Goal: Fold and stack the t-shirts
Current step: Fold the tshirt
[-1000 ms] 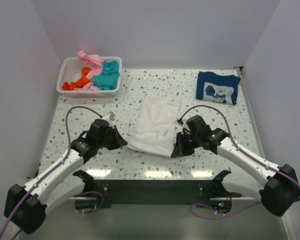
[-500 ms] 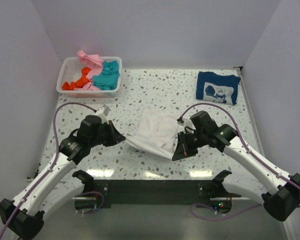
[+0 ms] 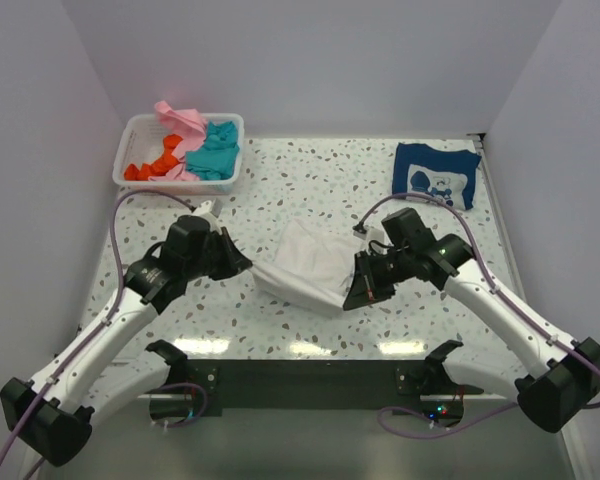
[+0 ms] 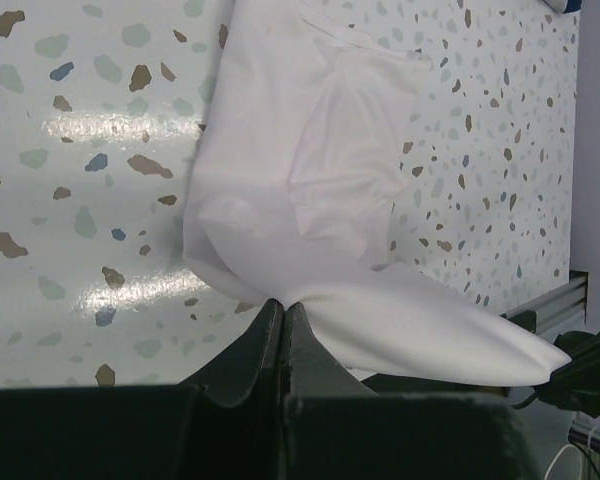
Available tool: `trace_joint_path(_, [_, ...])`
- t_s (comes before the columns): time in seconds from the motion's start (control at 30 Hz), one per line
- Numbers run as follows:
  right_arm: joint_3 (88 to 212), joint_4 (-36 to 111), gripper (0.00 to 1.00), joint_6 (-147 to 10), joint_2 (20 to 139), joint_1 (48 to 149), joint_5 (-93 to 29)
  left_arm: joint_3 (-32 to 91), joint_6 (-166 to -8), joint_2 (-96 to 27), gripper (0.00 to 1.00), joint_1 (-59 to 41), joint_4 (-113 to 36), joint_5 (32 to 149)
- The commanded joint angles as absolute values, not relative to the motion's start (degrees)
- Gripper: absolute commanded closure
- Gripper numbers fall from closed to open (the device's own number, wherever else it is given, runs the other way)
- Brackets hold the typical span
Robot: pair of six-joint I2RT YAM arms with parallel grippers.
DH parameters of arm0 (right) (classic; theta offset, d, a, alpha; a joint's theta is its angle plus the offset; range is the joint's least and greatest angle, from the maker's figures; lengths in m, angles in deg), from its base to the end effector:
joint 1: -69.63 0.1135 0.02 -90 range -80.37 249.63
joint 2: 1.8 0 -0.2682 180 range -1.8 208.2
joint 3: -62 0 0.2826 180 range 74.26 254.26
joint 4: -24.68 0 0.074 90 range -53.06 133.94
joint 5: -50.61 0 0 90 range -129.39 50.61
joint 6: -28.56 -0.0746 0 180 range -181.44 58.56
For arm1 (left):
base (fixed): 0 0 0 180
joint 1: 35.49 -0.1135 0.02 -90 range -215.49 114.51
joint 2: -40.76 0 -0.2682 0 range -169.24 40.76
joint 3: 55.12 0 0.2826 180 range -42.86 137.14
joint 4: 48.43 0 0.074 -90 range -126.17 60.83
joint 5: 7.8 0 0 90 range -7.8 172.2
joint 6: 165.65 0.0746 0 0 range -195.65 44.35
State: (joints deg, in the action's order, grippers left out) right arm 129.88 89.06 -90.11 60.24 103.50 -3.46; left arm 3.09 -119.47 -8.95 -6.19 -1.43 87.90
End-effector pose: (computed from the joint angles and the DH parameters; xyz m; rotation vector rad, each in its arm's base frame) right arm 0.1795 0.1732 0.2645 -0.3771 2.7468 1.1689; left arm 0.2075 -0.1249 0.2676 -0.2423 2.3505 -0.7732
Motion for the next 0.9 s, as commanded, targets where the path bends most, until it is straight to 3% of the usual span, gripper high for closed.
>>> trace_joint_path(0.0, [132.89,91.96,1.0,-86.93,61.3,100.67,-1.86,6.36,-117.49,-11.0,1.0,-6.49,-7.25,83.79])
trace_joint_path(0.87, [133.24,78.25,1.0,-83.94,74.75,82.47,8.51,17.34,-116.17,-33.76,1.0,-6.75,-18.41,78.69])
